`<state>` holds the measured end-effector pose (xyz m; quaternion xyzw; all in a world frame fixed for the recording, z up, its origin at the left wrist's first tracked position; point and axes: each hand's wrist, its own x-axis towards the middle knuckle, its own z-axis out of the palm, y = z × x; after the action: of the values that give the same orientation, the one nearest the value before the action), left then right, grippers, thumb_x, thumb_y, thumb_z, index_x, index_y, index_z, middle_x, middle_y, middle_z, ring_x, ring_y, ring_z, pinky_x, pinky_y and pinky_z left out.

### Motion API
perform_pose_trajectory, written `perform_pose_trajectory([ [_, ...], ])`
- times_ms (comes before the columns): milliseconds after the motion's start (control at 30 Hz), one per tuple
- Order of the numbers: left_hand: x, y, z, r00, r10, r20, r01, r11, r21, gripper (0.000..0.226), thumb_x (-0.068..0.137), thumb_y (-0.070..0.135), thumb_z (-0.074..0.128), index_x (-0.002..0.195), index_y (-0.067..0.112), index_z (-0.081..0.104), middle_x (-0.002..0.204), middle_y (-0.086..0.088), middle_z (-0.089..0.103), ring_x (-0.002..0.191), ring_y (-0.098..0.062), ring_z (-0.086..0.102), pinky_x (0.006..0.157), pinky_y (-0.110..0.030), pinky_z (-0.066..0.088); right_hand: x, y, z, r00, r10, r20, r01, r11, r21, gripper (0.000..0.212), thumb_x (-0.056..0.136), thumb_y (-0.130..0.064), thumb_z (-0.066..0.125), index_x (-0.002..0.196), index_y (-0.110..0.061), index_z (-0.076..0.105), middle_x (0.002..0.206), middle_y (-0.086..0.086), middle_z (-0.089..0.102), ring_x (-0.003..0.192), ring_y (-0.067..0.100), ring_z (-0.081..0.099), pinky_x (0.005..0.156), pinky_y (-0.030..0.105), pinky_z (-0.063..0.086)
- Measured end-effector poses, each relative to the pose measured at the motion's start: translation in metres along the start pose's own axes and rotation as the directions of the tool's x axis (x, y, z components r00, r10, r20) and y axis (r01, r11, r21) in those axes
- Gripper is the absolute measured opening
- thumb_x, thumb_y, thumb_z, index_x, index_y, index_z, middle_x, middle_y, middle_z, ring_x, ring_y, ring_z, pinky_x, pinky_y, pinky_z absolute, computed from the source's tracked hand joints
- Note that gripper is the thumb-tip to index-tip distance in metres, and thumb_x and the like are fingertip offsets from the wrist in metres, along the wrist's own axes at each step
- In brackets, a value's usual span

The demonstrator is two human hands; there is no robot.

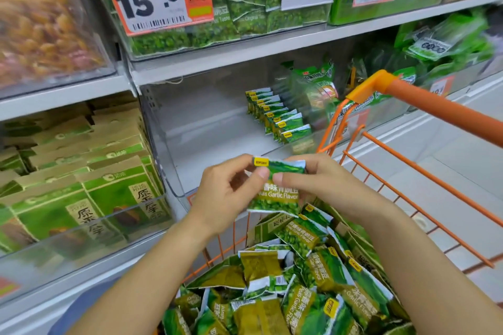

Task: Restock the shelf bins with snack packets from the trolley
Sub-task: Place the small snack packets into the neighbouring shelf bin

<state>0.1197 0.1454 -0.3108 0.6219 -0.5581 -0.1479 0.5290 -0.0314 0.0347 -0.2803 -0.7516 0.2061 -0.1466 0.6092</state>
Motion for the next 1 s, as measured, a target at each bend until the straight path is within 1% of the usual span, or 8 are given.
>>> perform_pose_trajectory([
  [167,-0.001,0.006,0.003,0.999,-0.048,0.018,0.049,0.997,-0.059,0.017,0.080,0.045,0.064,0.091,0.034,0.070,0.070,0.015,0.069,0.060,-0.009,0.059,0.056,-0.022,0.046,0.002,0.001,0.001,0.990,-0.108,-0.093,0.108,0.994,-0.007,0.020,0.085,-0.011,0.069,0.075,-0.028,0.072,0.060,-0.012,0.058,0.056,0.005,0.049,0.051,0.016,0.039],
  [300,0.007,0.013,-0.001,0.978,-0.199,-0.056,0.171,0.931,-0.321,0.015,0.078,0.017,0.074,0.093,0.020,0.071,0.078,0.006,0.074,0.069,-0.006,0.065,0.061,-0.015,0.051,0.005,0.005,0.000,0.959,-0.094,-0.268,0.103,0.995,0.018,0.030,0.074,-0.042,0.072,0.097,-0.024,0.065,0.071,0.005,0.062,0.065,0.013,0.057,0.063,0.025,0.044],
  [367,0.019,0.012,-0.008,0.932,-0.301,-0.203,0.211,0.904,-0.371,0.015,0.083,0.014,0.070,0.098,0.010,0.068,0.076,0.004,0.070,0.060,-0.004,0.059,0.052,-0.012,0.045,0.003,0.009,-0.005,0.910,-0.165,-0.381,0.083,0.971,-0.222,0.039,0.078,-0.062,0.063,0.100,-0.029,0.065,0.081,-0.007,0.069,0.079,0.006,0.062,0.074,0.025,0.046],
  [433,0.039,0.007,-0.016,0.876,-0.363,-0.318,0.233,0.895,-0.380,0.014,0.087,0.012,0.066,0.099,0.006,0.064,0.074,0.001,0.065,0.052,-0.005,0.050,0.048,-0.015,0.040,0.002,0.015,-0.011,0.906,-0.223,-0.360,-0.050,0.789,-0.613,0.053,0.082,-0.069,0.044,0.114,-0.031,0.063,0.104,-0.013,0.067,0.101,0.005,0.058,0.084,0.027,0.044],
  [567,0.088,0.002,0.001,0.883,-0.390,-0.261,0.323,0.908,-0.267,0.006,0.087,0.009,0.068,0.084,0.009,0.063,0.066,-0.001,0.063,0.052,-0.005,0.055,0.052,-0.017,0.048,0.011,0.029,-0.014,0.972,-0.110,-0.206,-0.117,0.532,-0.838,0.052,0.091,-0.059,0.046,0.128,-0.023,0.057,0.125,0.002,0.058,0.124,0.020,0.044,0.102,0.031,0.030],
  [800,0.154,-0.032,0.070,0.790,-0.613,-0.037,0.604,0.787,-0.125,0.019,0.081,0.002,0.071,0.071,0.009,0.056,0.053,-0.001,0.059,0.055,-0.014,0.060,0.054,-0.020,0.052,0.012,0.030,-0.010,0.970,-0.122,-0.209,-0.091,0.616,-0.783,0.045,0.093,-0.047,0.052,0.128,-0.020,0.057,0.127,0.003,0.053,0.129,0.019,0.036,0.104,0.033,0.033],
  [900,0.163,-0.040,0.088,0.722,-0.692,-0.018,0.685,0.710,0.165,0.018,0.093,0.020,0.060,0.077,0.012,0.056,0.069,-0.004,0.056,0.079,-0.022,0.060,0.052,-0.021,0.040,0.012,0.031,-0.008,0.970,-0.131,-0.205,-0.090,0.589,-0.803,0.043,0.093,-0.044,0.051,0.129,-0.022,0.056,0.129,0.003,0.052,0.129,0.019,0.036,0.107,0.031,0.029],
  [1000,0.163,-0.040,0.094,0.727,-0.686,-0.014,0.618,0.646,0.449,0.034,0.080,0.026,0.073,0.060,0.015,0.047,0.060,-0.001,0.050,0.063,-0.017,0.052,0.050,-0.020,0.038,0.013,0.029,-0.008,0.969,-0.138,-0.205,-0.084,0.596,-0.799,0.042,0.092,-0.040,0.053,0.128,-0.019,0.057,0.129,0.006,0.052,0.129,0.022,0.036,0.108,0.032,0.026],
])
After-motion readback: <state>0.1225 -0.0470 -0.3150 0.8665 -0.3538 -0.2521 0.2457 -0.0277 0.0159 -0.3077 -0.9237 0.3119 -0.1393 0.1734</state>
